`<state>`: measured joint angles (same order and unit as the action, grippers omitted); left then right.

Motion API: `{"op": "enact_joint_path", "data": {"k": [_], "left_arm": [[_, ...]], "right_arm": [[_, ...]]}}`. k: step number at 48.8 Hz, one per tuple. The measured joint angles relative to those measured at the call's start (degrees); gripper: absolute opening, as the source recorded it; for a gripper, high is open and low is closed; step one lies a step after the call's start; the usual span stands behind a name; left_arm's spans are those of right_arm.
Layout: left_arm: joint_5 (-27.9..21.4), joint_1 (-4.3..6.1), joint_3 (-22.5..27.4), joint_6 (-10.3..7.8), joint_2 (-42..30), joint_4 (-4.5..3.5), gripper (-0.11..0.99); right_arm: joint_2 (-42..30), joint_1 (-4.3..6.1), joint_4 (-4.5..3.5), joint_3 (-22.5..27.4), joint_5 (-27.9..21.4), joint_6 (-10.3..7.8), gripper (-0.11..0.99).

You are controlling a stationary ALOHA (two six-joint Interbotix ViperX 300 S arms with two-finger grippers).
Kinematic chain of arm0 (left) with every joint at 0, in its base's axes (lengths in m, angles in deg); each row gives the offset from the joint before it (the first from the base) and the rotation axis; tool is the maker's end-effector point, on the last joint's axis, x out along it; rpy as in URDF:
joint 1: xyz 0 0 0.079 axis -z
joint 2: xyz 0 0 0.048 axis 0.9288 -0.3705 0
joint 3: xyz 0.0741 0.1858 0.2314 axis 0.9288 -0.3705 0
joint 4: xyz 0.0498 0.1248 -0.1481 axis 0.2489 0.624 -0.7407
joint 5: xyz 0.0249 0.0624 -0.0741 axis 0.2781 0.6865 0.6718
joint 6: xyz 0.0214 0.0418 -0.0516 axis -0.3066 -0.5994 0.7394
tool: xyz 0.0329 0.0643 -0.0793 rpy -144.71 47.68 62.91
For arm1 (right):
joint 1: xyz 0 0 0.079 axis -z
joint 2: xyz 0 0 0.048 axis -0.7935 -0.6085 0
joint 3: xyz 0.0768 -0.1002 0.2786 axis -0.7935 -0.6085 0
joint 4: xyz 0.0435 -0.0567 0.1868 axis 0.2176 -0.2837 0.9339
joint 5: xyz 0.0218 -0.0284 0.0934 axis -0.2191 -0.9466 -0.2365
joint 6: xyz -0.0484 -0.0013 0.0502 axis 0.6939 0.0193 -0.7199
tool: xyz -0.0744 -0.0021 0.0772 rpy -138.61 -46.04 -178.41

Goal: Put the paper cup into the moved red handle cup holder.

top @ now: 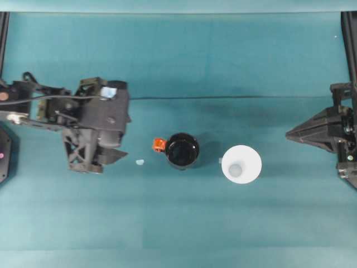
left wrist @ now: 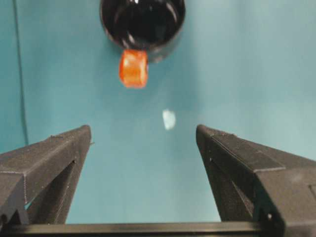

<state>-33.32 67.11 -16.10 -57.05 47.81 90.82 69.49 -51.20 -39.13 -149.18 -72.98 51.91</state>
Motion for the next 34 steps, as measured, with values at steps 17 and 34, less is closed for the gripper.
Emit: {"op": "enact_joint_path", "data": {"k": [17,34], "left_arm": [[0.97,0.18,-0.44,0.0,0.7,0.09,0.95],[0.97,0.18,-0.44,0.0,0.62,0.0,0.95]], "right_arm": [[-6.33,0.88,0.0,4.83,-9.58,-5.27,-0.05],[-22.24,1.23,0.0,12.48,-15.03,-5.54,0.49]]}}
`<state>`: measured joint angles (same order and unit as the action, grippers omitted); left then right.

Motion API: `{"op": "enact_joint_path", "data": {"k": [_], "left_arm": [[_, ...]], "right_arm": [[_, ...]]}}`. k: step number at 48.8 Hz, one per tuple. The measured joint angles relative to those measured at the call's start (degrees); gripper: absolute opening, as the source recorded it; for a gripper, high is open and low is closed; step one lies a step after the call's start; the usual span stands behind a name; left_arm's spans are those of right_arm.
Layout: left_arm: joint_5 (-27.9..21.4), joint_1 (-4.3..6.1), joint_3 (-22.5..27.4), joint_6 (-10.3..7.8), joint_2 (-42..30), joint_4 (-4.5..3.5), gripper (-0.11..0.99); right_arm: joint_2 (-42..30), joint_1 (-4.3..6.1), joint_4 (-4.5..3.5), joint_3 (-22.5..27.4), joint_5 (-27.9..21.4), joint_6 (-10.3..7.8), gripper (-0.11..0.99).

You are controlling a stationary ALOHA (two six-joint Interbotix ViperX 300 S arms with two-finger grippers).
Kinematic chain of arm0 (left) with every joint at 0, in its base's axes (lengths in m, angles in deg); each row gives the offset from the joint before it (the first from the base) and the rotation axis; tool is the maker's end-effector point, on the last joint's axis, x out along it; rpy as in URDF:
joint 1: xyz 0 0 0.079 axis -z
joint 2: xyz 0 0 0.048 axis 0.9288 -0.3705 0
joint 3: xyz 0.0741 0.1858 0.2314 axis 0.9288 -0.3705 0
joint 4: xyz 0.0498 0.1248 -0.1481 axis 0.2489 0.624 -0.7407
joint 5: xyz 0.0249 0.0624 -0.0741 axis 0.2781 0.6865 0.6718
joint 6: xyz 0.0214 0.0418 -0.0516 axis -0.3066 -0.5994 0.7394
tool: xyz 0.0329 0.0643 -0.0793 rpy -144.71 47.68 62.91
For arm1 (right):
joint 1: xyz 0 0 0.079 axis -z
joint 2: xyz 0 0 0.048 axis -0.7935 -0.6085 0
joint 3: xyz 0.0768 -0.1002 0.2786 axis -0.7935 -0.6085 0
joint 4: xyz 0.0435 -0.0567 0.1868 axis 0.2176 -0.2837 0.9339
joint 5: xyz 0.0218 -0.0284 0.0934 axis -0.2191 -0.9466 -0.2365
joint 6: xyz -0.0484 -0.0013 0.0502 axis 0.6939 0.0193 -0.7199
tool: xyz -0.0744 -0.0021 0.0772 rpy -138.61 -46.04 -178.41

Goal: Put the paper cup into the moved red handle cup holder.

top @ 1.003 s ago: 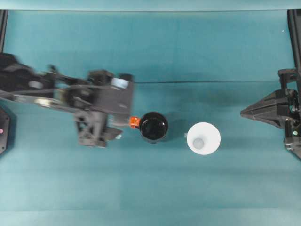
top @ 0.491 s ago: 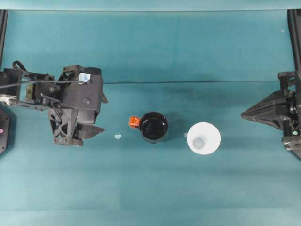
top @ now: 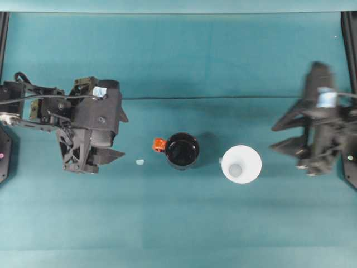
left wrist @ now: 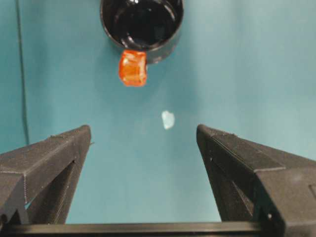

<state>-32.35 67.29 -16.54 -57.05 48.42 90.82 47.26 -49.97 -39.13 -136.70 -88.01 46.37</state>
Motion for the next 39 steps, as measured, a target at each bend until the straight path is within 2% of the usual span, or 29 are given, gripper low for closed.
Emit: {"op": "enact_joint_path", "data": {"k": [6,9,20,33,39], "left_arm": [[0.0,0.0,0.0,0.0,0.09,0.09,0.95],[0.0,-0.09,0.0,0.09,0.0,0.09,0.95],[0.0,0.0,-0.26,0.0,0.0,0.09,0.95],[0.0,0.0,-0.53,1.58,0.09,0.0,0.95],[0.09,0.0,-0.7,1.76,0.09,0.09,0.95]], "right_arm": [[-5.1,0.09,0.09,3.08,-0.97,0.0,0.84],[-8.09,0.09,0.0,4.75,-1.67,0.0,0.95],[-18.02,0.09,0.09,9.14,-4.57,0.0,0.94],[-28.04,0.09,0.09,12.22,-4.83,0.0,0.94],[-30.76,0.09,0.09,13.1,-4.75,0.0,0.93]]}}
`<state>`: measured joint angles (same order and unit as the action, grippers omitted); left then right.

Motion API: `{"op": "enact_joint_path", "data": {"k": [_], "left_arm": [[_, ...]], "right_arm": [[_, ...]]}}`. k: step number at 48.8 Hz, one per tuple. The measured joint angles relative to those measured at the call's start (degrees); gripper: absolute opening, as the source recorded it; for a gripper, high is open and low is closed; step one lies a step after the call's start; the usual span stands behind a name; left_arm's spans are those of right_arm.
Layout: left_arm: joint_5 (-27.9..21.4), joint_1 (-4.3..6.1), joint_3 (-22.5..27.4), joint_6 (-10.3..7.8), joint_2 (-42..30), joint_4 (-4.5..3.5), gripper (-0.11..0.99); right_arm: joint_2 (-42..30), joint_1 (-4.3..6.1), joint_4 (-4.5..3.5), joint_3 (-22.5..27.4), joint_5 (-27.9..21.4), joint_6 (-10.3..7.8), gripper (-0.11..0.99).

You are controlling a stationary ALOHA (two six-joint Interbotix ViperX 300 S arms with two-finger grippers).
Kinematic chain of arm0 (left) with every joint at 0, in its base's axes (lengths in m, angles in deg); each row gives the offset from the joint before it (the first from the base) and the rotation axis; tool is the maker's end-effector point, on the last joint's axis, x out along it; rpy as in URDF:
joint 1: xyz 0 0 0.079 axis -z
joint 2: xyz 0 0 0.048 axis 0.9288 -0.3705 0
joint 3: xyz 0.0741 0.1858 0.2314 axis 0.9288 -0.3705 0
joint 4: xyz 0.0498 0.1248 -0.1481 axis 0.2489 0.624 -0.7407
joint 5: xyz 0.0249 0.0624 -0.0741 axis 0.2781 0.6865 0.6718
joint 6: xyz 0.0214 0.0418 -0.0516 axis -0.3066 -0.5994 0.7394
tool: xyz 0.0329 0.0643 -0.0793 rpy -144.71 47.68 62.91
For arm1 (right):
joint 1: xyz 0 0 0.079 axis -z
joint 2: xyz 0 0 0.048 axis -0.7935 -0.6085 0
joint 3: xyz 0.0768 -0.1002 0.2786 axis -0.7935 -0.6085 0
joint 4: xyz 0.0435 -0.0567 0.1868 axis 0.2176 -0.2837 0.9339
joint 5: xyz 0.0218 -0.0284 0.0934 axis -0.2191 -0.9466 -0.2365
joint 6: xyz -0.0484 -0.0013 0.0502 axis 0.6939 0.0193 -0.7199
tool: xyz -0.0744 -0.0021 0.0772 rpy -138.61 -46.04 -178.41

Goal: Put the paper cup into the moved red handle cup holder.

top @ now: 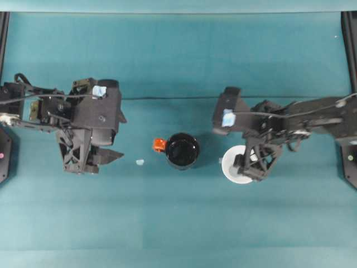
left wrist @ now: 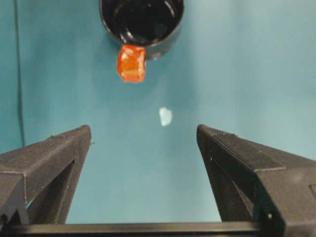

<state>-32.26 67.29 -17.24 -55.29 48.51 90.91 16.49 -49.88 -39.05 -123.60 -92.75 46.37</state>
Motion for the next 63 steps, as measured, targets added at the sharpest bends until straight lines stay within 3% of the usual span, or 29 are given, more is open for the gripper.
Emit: {"op": "enact_joint_path", "data": {"k": [11,16,20,29,36,52,63], "left_arm": [[-0.09,0.0,0.0,0.0,0.0,-0.09,0.95],[-0.09,0.0,-0.09,0.0,0.0,-0.09,0.95],[0.0,0.09,0.0,-0.09,0.0,0.0,0.95],[0.0,0.09,0.0,0.0,0.0,0.0,0.95],[0.0,0.09,0.0,0.0,0.0,0.0,0.94],[0.0,0.0,0.0,0.0,0.0,0.0,0.94],[0.0,0.09,0.0,0.18,0.0,0.0,0.94]], "right_arm": [[-1.76,0.0,0.0,0.26,-0.26,0.0,0.92],[-1.76,0.0,0.0,0.26,-0.26,0.0,0.83],[-1.76,0.0,0.0,0.26,-0.62,0.0,0.67],[-1.85,0.0,0.0,0.62,-2.37,0.0,0.15],[-1.85,0.0,0.09,0.79,-2.55,0.0,-0.05],[-1.76,-0.26,0.26,1.58,-2.9,0.0,-0.1],[0.97,0.26,0.09,6.15,-8.96,0.0,-0.1]]}}
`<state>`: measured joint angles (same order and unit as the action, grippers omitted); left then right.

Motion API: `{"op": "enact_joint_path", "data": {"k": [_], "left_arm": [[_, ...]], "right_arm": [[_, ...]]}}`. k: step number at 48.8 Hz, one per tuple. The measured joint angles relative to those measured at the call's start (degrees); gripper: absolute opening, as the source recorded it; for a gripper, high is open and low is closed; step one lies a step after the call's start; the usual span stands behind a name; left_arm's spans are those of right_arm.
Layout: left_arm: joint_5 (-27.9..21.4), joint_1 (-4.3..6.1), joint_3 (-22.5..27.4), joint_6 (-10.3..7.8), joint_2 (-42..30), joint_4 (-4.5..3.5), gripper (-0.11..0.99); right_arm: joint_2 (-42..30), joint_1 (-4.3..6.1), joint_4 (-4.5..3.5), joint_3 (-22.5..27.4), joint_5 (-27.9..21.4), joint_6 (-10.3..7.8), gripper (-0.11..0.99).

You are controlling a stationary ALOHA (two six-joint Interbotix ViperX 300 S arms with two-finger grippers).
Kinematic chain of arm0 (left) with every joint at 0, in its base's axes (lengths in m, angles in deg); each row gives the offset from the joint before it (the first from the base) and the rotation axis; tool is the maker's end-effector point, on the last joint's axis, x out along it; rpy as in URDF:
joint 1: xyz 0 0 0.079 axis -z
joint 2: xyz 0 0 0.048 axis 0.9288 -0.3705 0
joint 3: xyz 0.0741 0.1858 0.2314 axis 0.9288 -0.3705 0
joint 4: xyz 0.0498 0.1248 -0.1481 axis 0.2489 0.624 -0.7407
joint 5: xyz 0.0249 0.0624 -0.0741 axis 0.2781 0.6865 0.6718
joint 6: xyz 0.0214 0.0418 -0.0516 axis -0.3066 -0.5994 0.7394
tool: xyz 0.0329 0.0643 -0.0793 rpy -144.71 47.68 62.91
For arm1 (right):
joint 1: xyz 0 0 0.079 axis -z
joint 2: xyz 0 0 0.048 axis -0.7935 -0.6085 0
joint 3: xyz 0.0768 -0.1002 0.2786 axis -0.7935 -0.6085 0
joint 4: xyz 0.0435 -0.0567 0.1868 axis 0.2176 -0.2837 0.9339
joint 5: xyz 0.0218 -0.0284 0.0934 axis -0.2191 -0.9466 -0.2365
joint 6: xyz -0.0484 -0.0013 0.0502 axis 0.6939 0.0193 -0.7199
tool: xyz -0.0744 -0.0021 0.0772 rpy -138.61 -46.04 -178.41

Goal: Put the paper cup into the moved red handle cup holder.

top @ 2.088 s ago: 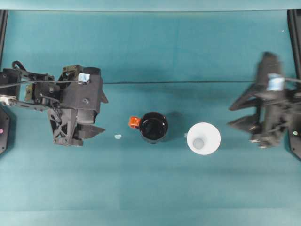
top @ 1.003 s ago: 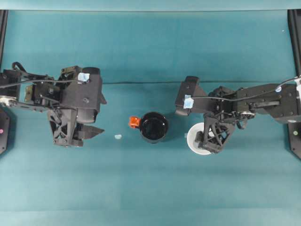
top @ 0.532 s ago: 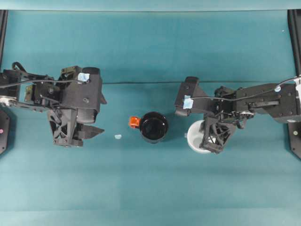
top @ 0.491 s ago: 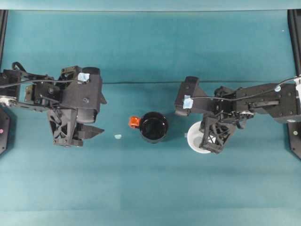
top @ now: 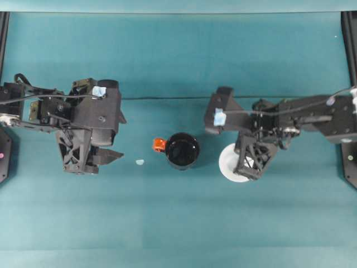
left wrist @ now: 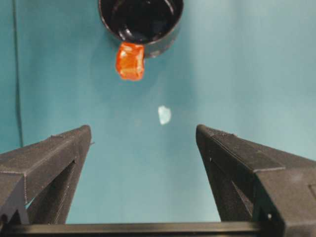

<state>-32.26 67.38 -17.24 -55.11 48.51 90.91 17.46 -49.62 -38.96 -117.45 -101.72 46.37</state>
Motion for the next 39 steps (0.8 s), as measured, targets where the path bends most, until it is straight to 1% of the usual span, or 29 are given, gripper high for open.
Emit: {"op": "enact_joint_path", "data": {"k": [4,6,7,9,10,13,23,24,27,31,33,39], "left_arm": [[0.0,0.0,0.0,0.0,0.0,0.0,0.94],[0.0,0.09,0.0,0.0,0.0,-0.09,0.94],[0.0,0.09,0.0,0.0,0.0,0.0,0.94],[0.0,0.09,0.0,0.0,0.0,-0.09,0.94],[0.0,0.09,0.0,0.0,0.0,0.0,0.94],[0.0,0.09,0.0,0.0,0.0,-0.09,0.94],[0.0,0.18,0.0,0.09,0.0,0.0,0.94],[-0.09,0.09,0.0,0.09,0.0,-0.09,0.94],[0.0,0.09,0.0,0.0,0.0,0.0,0.94],[0.0,0.18,0.0,0.0,0.0,-0.09,0.94],[0.0,0.18,0.0,0.09,0.0,0.0,0.94],[0.0,0.26,0.0,0.0,0.0,-0.09,0.94]], "right_arm": [[1.85,0.62,-0.09,2.9,-2.72,0.09,-0.1],[2.64,1.14,-0.09,4.39,-3.96,0.09,-0.1],[2.9,1.32,-0.09,5.1,-4.48,0.09,-0.1],[3.52,1.76,-0.09,6.42,-5.36,0.09,-0.1],[3.69,2.02,-0.09,7.03,-5.71,0.0,-0.1],[3.78,2.46,-0.09,9.05,-6.5,0.09,-0.1],[1.05,2.55,-0.09,14.33,-6.77,0.09,-0.1],[0.62,2.55,-0.18,14.77,-6.77,0.09,-0.1],[-0.62,2.55,-0.26,16.35,-6.68,0.09,-0.1],[-2.29,2.55,-0.35,18.11,-6.42,0.0,-0.1],[-3.08,2.64,-0.44,18.72,-6.33,0.0,-0.1],[-5.45,2.81,-0.44,20.57,-6.33,0.09,-0.1]]}}
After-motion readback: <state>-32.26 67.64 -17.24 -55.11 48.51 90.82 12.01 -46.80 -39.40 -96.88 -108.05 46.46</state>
